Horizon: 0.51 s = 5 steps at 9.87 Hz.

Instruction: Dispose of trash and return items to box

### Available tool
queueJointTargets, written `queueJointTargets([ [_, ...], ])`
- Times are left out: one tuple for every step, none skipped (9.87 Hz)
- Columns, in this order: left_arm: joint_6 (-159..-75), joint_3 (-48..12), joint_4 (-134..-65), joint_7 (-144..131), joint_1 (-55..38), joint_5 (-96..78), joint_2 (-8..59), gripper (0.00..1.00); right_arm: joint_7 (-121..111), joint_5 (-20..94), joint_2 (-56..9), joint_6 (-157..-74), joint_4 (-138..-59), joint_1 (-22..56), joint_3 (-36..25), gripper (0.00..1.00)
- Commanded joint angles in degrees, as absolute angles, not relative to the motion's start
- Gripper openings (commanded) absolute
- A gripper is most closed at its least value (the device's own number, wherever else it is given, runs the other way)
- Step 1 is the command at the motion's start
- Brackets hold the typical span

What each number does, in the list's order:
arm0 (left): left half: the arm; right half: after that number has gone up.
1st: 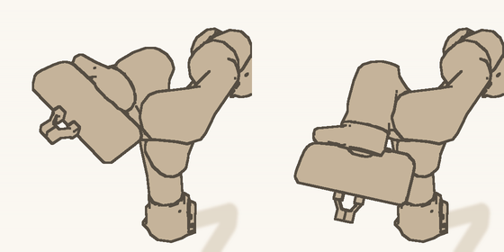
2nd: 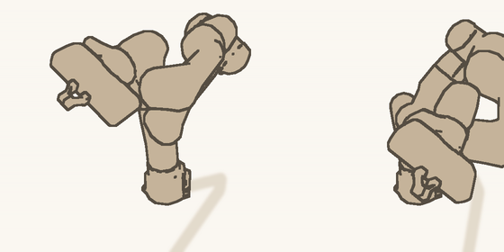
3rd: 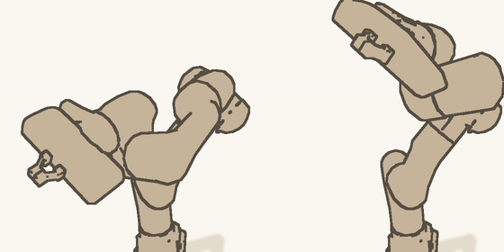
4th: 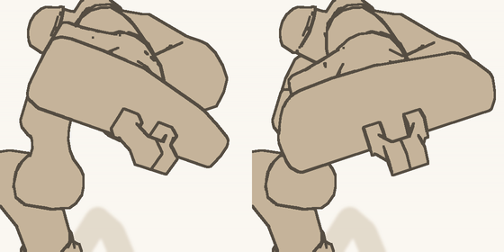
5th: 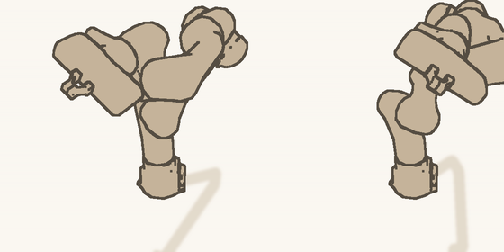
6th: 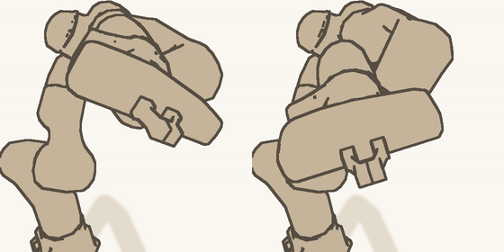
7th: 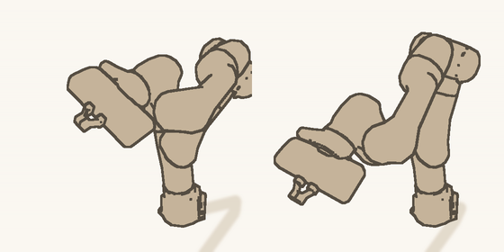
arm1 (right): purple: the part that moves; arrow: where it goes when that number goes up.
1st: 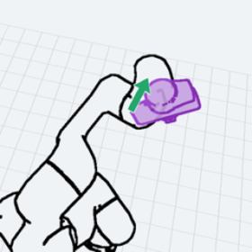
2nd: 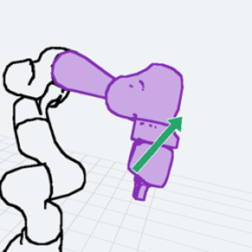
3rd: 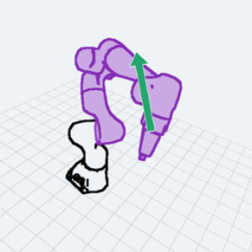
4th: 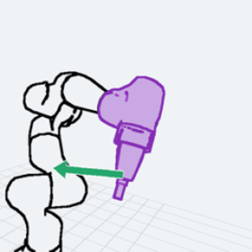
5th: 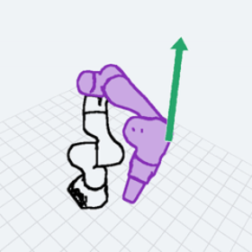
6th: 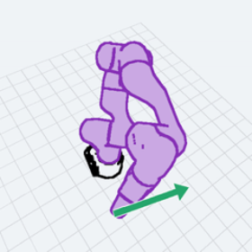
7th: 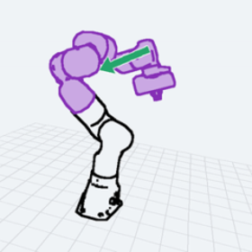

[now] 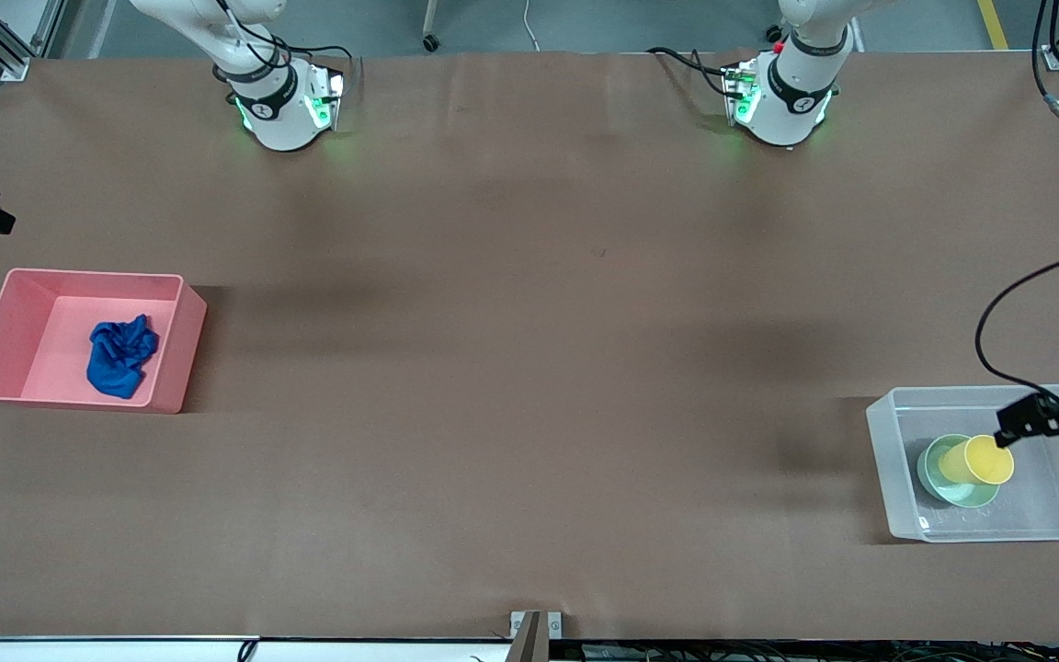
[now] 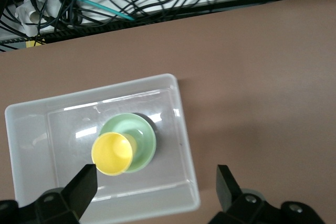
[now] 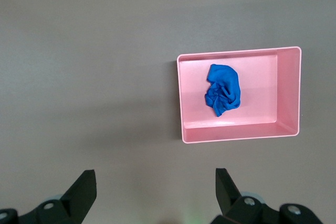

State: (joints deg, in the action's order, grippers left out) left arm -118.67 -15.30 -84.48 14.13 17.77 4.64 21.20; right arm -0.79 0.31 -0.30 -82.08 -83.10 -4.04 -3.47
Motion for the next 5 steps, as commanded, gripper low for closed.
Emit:
queueJointTargets([
  [-113.33, -14.33, -93.24, 13.71, 16.01, 5.28, 10.94, 1.00, -1.23, -0.53, 0.35, -81.83, -83.50, -4.04, -3.34, 1.00],
  [-107.55, -12.15, -93.34, 13.54, 13.30, 5.01, 7.07, 1.00, -1.23, -0.53, 0.35, -81.83, -83.50, -4.04, -3.34, 1.00],
  [-103.75, -8.74, -93.43, 13.54, 10.57, 3.01, 3.73, 1.00, -1.23, -0.53, 0.35, -81.83, -83.50, -4.04, -3.34, 1.00],
  [-100.32, -4.70, -93.34, 14.23, 7.33, 0.20, 1.69, 1.00, -1.23, -0.53, 0.35, -81.83, -83.50, -4.04, -3.34, 1.00],
  [-96.72, -0.13, -92.90, 13.54, 3.03, -1.04, -0.51, 1.00, -1.23, -0.53, 0.35, -81.83, -83.50, -4.04, -3.34, 1.00],
])
